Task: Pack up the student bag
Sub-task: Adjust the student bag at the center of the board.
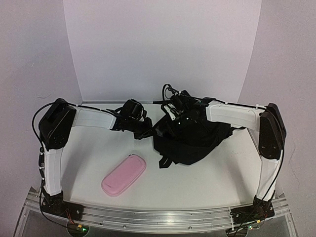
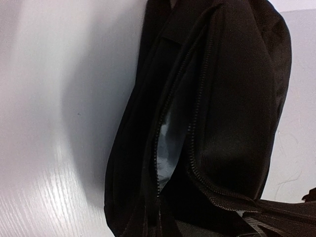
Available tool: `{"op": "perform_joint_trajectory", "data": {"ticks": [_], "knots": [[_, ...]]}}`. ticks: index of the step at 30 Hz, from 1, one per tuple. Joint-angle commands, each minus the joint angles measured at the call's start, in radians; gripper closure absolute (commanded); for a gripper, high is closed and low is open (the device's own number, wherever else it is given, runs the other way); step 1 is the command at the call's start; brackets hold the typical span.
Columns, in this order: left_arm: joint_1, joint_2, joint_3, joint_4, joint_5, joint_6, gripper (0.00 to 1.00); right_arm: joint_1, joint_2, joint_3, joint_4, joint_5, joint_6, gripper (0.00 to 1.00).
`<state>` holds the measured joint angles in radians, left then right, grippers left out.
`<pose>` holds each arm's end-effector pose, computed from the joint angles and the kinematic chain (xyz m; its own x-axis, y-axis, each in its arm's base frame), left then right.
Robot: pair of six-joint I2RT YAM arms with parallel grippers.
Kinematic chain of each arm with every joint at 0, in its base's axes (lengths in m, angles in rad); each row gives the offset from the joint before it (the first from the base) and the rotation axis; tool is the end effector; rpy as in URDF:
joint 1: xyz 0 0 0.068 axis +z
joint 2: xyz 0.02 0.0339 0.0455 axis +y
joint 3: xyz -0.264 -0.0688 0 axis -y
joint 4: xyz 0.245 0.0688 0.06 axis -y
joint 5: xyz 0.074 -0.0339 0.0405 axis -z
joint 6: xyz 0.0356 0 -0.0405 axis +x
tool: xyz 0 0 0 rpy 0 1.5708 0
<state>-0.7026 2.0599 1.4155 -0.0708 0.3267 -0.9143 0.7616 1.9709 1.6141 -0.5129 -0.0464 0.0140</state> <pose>0.3416 -0.3042 0.1767 -0.9367 -0.1899 -0.2941 0.0900 0.6813 -0.7265 0.3202 0.3076 0.2436 -0.5629 -0.5174 -0.6445 -0.7032 0.7096 0.0445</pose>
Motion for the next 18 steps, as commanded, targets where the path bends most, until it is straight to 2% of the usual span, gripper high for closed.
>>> {"op": "perform_joint_trajectory", "data": {"ticks": [1, 6, 10, 11, 12, 14, 15, 18], "knots": [[-0.003, -0.103, 0.007, 0.033, 0.004, 0.016, 1.00, -0.005, 0.036, -0.003, -0.033, -0.130, -0.006, 1.00], [-0.009, -0.154, -0.013, 0.037, 0.005, 0.035, 1.00, -0.005, 0.114, 0.035, -0.089, -0.225, -0.031, 1.00], [-0.017, -0.180, -0.030, 0.050, 0.008, 0.044, 1.00, -0.006, 0.171, 0.053, -0.123, -0.231, -0.034, 1.00], [-0.016, -0.184, -0.036, 0.047, 0.004, 0.042, 1.00, -0.007, 0.172, 0.064, -0.134, -0.233, -0.036, 0.97], [-0.016, -0.188, -0.044, 0.044, -0.002, 0.039, 1.00, -0.009, 0.168, 0.074, -0.144, -0.237, -0.037, 0.92], [-0.015, -0.194, -0.061, 0.036, -0.024, 0.033, 1.00, -0.017, 0.119, 0.087, -0.149, -0.269, -0.034, 0.75], [-0.013, -0.193, -0.066, 0.030, -0.037, 0.029, 1.00, -0.021, 0.090, 0.093, -0.152, -0.280, -0.034, 0.63], [-0.001, -0.186, -0.079, 0.026, -0.043, 0.017, 0.99, -0.034, -0.008, 0.108, -0.163, -0.296, -0.050, 0.41]]}}
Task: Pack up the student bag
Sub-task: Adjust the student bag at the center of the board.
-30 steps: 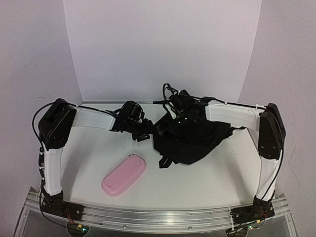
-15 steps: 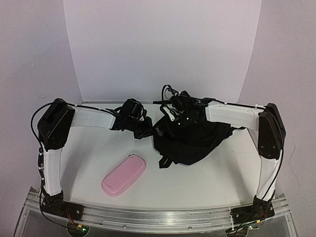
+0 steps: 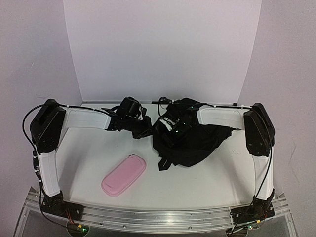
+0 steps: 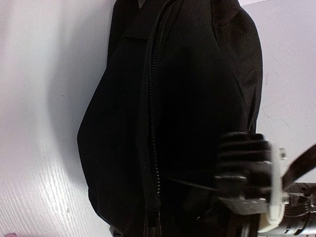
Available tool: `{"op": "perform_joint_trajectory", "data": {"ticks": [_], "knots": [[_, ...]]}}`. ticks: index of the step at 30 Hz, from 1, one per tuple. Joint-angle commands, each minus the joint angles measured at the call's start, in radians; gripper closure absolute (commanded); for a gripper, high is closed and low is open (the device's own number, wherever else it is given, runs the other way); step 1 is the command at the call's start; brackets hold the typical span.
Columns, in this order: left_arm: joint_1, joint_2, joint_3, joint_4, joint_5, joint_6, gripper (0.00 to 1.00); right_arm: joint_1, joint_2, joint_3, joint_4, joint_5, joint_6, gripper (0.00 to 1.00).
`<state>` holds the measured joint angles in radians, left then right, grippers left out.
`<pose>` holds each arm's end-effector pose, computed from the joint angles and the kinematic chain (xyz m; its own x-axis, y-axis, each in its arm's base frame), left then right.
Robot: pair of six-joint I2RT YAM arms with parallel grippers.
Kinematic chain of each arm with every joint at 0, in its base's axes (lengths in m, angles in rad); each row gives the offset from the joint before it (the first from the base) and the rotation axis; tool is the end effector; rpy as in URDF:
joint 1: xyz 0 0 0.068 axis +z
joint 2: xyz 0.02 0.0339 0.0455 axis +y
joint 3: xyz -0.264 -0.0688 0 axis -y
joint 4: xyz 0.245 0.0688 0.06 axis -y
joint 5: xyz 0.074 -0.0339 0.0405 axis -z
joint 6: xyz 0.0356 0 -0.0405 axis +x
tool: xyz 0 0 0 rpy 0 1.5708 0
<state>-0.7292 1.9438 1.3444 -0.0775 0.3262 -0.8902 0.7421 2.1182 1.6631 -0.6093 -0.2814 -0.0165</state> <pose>0.3178 -0.2992 0.2032 -0.9292 -0.1570 -0.3345 0.1513 0.6641 -0.7321 0.3297 0.3157 0.1905 -0.6321 -0.6011 -0.4890 -0.7591 0.6072 0.2348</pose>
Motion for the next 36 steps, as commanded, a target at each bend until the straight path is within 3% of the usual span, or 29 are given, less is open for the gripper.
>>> {"op": "perform_joint_trajectory", "data": {"ticks": [1, 3, 6, 9, 13, 16, 22, 26, 29, 36], "knots": [[0.028, -0.069, -0.008, 0.030, -0.044, -0.005, 0.98, -0.019, -0.187, 0.062, -0.074, -0.067, -0.025, 0.35], [0.029, -0.068, -0.003, 0.014, -0.055, 0.007, 0.96, -0.031, -0.243, 0.061, -0.096, -0.091, -0.033, 0.24], [0.029, -0.082, 0.011, -0.026, -0.078, 0.046, 0.83, -0.052, -0.314, 0.027, -0.136, -0.129, -0.040, 0.19], [0.022, -0.107, 0.034, -0.076, -0.090, 0.125, 0.62, -0.070, -0.396, -0.079, -0.166, -0.157, -0.088, 0.21], [-0.006, -0.133, 0.087, -0.183, -0.129, 0.239, 0.48, -0.074, -0.487, -0.247, -0.180, -0.155, -0.138, 0.30], [-0.010, -0.165, 0.044, -0.204, -0.145, 0.199, 0.43, -0.078, -0.508, -0.308, -0.205, -0.113, -0.168, 0.30], [-0.048, -0.149, -0.066, -0.097, -0.066, 0.101, 0.25, -0.137, -0.511, -0.338, -0.224, -0.063, -0.229, 0.19], [-0.066, -0.091, -0.068, -0.034, -0.035, 0.059, 0.26, -0.137, -0.435, -0.356, -0.221, -0.043, -0.282, 0.23], [-0.065, -0.055, -0.052, 0.003, -0.015, 0.049, 0.34, -0.137, -0.358, -0.364, -0.219, -0.079, -0.285, 0.33], [-0.008, 0.037, 0.060, -0.019, -0.001, 0.068, 0.82, -0.095, -0.301, -0.362, -0.183, -0.315, -0.208, 0.65]]}}
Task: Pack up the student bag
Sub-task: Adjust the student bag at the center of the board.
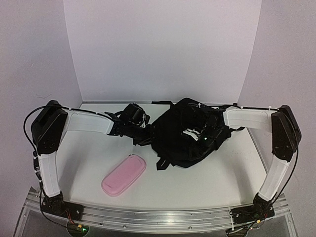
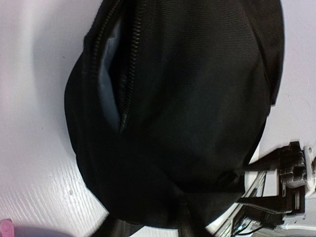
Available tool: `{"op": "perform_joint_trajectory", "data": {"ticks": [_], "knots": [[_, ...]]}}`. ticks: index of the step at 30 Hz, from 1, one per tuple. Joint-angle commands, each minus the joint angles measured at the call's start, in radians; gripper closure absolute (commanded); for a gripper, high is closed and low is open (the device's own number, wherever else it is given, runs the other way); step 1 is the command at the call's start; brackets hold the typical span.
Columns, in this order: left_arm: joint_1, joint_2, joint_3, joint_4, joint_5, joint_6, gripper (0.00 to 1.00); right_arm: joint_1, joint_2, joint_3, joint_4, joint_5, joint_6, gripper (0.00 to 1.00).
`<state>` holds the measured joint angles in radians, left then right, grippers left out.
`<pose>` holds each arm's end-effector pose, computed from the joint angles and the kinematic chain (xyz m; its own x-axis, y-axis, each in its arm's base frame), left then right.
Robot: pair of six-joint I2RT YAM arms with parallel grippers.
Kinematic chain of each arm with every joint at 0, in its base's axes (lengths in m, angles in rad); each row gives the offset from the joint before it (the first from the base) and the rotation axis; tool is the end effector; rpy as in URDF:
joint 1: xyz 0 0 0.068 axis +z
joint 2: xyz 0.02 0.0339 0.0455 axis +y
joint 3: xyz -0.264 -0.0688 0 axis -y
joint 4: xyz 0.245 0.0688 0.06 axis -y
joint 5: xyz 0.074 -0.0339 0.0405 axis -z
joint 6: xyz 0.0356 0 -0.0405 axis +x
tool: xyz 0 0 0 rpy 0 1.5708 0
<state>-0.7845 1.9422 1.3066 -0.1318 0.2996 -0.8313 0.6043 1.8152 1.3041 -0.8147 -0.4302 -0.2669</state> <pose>0.2943 -0.3086 0.1873 -0.9409 -0.0582 -0.3336 0.1932 0.7170 -0.6698 0.2818 0.2126 0.1990 -0.6119 -0.7138 -0.3407 -0.7890 0.5206 0.3263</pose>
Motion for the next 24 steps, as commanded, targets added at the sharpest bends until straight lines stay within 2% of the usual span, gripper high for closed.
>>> {"op": "perform_joint_trajectory", "data": {"ticks": [1, 5, 8, 9, 13, 15, 17, 19, 22, 24], "knots": [[0.065, 0.054, 0.113, 0.038, 0.037, 0.010, 0.88, 0.071, 0.003, -0.006, 0.042, -0.183, 0.056, 0.67], [0.106, 0.136, 0.220, 0.006, 0.089, 0.053, 1.00, 0.200, 0.026, 0.024, 0.070, -0.210, 0.054, 0.65], [0.121, 0.164, 0.270, 0.004, 0.136, 0.071, 0.99, 0.247, 0.049, 0.079, 0.068, -0.244, 0.061, 0.51], [0.122, 0.154, 0.263, 0.014, 0.141, 0.073, 0.96, 0.249, 0.046, 0.094, 0.068, -0.242, 0.060, 0.47], [0.128, 0.047, 0.108, 0.121, 0.160, 0.058, 0.74, 0.246, -0.033, 0.127, 0.068, -0.121, 0.014, 0.34], [0.128, -0.007, 0.043, 0.160, 0.153, 0.071, 0.57, 0.235, -0.065, 0.136, 0.068, -0.100, 0.016, 0.32], [0.123, -0.071, 0.002, 0.135, 0.123, 0.094, 0.44, 0.213, -0.085, 0.153, 0.071, -0.095, 0.046, 0.31], [0.099, -0.120, 0.009, 0.035, 0.018, 0.131, 0.37, 0.186, -0.087, 0.173, 0.087, -0.075, 0.101, 0.33], [0.037, -0.154, 0.073, -0.164, -0.164, 0.147, 0.33, 0.112, -0.081, 0.185, 0.146, -0.069, 0.201, 0.42], [0.019, -0.150, 0.099, -0.215, -0.193, 0.113, 0.31, 0.073, -0.074, 0.177, 0.202, -0.077, 0.264, 0.50]]}}
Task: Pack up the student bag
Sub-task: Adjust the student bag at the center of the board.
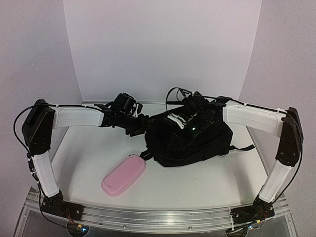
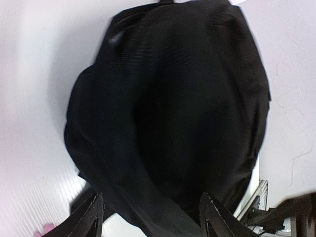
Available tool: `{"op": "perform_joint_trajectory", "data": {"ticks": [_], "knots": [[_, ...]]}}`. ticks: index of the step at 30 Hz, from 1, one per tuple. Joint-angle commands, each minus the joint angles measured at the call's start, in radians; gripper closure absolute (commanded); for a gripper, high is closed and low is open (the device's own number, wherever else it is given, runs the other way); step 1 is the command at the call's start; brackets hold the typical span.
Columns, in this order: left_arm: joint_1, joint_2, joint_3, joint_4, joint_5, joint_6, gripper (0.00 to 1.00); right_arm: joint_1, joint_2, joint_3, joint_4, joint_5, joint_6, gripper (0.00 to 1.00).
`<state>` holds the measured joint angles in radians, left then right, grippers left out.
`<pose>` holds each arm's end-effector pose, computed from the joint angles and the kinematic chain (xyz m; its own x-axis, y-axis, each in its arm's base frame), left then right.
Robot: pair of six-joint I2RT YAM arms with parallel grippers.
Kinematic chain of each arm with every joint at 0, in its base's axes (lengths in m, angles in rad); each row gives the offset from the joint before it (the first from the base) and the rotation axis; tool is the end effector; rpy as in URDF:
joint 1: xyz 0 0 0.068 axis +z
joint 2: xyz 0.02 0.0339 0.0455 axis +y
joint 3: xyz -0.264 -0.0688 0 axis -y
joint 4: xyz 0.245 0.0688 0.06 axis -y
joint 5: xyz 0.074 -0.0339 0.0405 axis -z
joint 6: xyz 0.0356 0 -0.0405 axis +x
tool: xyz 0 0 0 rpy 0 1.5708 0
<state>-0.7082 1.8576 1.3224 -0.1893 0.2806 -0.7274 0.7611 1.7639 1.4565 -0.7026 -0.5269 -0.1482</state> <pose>0.3104 -0.2788 0.2217 -0.8963 -0.0736 -0.4373 0.2498 0.7310 -0.6350 0.2614 0.2737 0.2669 -0.4898 -0.6429 -0.5889 -0.8717 0.3503 0.3426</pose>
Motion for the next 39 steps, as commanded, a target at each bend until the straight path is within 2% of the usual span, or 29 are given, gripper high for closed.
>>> {"op": "perform_joint_trajectory", "data": {"ticks": [1, 3, 5, 8, 11, 16, 18, 20, 23, 25, 27, 30, 33, 39], "knots": [[-0.066, -0.066, 0.080, -0.158, -0.182, -0.019, 0.29, -0.090, -0.016, 0.026, 0.107, 0.036, 0.170, 0.54], [-0.090, -0.052, 0.084, -0.158, -0.213, -0.081, 0.27, -0.092, 0.000, 0.029, 0.121, 0.087, 0.180, 0.60], [-0.119, -0.001, 0.145, -0.241, -0.258, -0.129, 0.26, -0.092, 0.011, 0.030, 0.132, 0.138, 0.189, 0.64], [-0.161, 0.085, 0.270, -0.360, -0.336, -0.189, 0.25, -0.092, 0.021, 0.027, 0.143, 0.163, 0.192, 0.66], [-0.186, 0.151, 0.346, -0.409, -0.355, -0.219, 0.25, -0.092, 0.036, 0.011, 0.154, 0.178, 0.196, 0.68], [-0.200, 0.235, 0.440, -0.525, -0.371, -0.265, 0.34, -0.092, 0.056, -0.036, 0.170, 0.170, 0.195, 0.69], [-0.201, 0.219, 0.419, -0.502, -0.372, -0.255, 0.41, -0.092, 0.056, -0.055, 0.177, 0.164, 0.195, 0.70], [-0.204, 0.169, 0.356, -0.409, -0.353, -0.199, 0.42, -0.092, 0.052, -0.067, 0.178, 0.160, 0.195, 0.70], [-0.206, 0.070, 0.265, -0.310, -0.348, -0.075, 0.38, -0.094, 0.017, -0.080, 0.178, 0.145, 0.190, 0.68], [-0.206, -0.014, 0.212, -0.250, -0.338, 0.042, 0.34, -0.102, -0.028, -0.088, 0.176, 0.131, 0.182, 0.64], [-0.201, -0.070, 0.172, -0.187, -0.270, 0.180, 0.30, -0.113, -0.079, -0.097, 0.175, 0.108, 0.175, 0.60], [-0.195, -0.054, 0.252, -0.273, -0.176, 0.359, 0.33, -0.136, -0.137, -0.127, 0.169, 0.083, 0.177, 0.57], [-0.190, 0.013, 0.334, -0.366, -0.098, 0.460, 0.37, -0.152, -0.190, -0.179, 0.161, 0.047, 0.181, 0.55], [-0.183, 0.148, 0.454, -0.456, 0.020, 0.535, 0.46, -0.155, -0.270, -0.273, 0.157, 0.023, 0.157, 0.54]]}}
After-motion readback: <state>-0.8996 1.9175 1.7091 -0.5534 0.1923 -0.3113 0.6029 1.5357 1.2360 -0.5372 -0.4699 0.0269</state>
